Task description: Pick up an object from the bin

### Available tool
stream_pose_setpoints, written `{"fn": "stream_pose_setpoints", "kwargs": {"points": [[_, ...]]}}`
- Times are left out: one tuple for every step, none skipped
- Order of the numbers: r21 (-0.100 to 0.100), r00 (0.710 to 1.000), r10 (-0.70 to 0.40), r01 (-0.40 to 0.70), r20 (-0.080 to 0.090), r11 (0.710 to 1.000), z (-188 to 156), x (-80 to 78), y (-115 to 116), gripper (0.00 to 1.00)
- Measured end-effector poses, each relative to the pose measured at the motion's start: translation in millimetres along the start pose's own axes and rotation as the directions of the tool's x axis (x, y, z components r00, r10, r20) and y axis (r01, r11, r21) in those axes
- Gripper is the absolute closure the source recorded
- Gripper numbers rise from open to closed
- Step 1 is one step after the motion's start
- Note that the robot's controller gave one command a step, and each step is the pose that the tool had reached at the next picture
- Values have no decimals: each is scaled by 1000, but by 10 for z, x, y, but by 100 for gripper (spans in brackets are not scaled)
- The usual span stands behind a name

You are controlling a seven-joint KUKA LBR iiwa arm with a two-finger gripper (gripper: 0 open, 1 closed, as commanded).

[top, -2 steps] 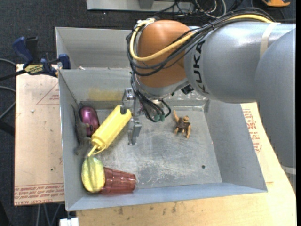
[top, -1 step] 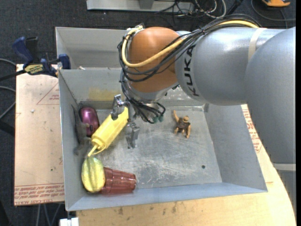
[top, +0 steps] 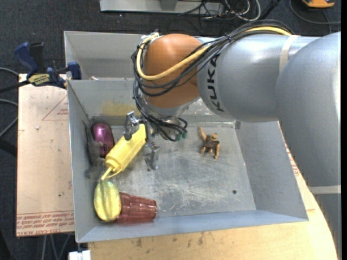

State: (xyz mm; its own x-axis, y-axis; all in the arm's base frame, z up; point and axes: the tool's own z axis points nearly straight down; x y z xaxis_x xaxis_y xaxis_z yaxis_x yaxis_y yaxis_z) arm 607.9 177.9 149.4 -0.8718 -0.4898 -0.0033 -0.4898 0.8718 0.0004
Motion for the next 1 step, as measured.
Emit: {"fn": "stream_pose_setpoints", "kwargs": {"points": [[9,982,-186,186,42,983,497,-201,-1,0]]}}
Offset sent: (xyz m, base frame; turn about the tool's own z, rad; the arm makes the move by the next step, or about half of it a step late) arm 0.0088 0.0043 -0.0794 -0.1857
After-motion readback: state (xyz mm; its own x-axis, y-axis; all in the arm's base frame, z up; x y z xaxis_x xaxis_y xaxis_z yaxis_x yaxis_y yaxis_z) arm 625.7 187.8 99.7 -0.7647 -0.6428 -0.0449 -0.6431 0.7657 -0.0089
